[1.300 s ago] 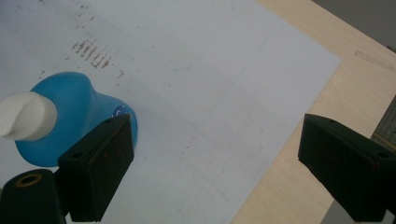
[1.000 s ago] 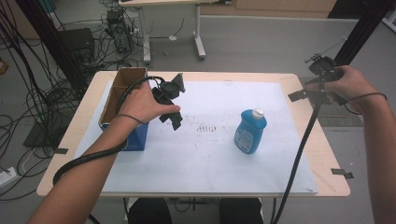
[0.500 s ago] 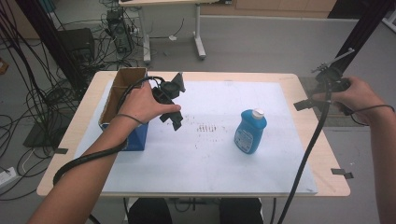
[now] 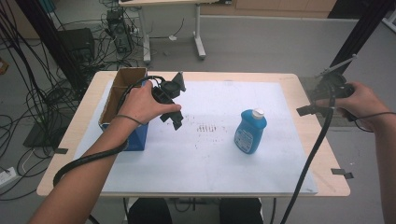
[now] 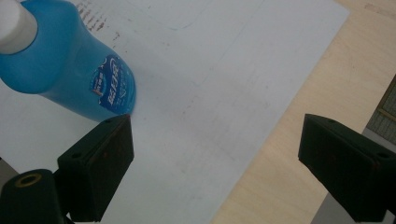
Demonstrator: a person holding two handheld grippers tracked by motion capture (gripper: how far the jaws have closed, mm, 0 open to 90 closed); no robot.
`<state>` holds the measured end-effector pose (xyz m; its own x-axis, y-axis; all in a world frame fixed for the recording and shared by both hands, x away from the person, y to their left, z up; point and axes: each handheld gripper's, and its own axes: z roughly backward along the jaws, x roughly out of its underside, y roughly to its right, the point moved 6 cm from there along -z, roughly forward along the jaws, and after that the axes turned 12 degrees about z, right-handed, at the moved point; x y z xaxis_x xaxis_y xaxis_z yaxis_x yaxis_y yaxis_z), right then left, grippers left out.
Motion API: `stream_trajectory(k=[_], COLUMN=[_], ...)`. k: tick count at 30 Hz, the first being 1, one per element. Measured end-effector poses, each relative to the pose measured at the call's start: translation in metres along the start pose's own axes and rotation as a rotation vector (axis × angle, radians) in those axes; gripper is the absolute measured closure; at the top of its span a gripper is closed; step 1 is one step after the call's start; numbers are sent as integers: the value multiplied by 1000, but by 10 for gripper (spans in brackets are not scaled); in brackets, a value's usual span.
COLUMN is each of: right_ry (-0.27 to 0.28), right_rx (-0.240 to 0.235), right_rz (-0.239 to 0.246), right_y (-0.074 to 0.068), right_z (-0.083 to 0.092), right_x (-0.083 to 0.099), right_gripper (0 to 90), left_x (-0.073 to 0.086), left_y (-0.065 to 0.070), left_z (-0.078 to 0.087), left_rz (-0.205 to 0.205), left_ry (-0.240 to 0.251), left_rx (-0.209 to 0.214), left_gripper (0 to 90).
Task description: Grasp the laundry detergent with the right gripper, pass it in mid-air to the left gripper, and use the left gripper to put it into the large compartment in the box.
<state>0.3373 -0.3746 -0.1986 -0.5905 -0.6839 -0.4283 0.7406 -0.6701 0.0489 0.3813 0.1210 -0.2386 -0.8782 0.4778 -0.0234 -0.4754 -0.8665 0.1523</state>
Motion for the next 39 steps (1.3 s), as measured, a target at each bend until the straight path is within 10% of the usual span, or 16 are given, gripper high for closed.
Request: stream_trajectory(k=[39], right_ry=[-7], right_rx=[0], right_rz=[2], right_y=[-21], right_z=[6], right_x=[34], right_gripper=[101], left_x=[0], left_y=[-7], left_z=[-4], left_rz=[51], left_ry=[-20], left_rx=[23], left_gripper=[72])
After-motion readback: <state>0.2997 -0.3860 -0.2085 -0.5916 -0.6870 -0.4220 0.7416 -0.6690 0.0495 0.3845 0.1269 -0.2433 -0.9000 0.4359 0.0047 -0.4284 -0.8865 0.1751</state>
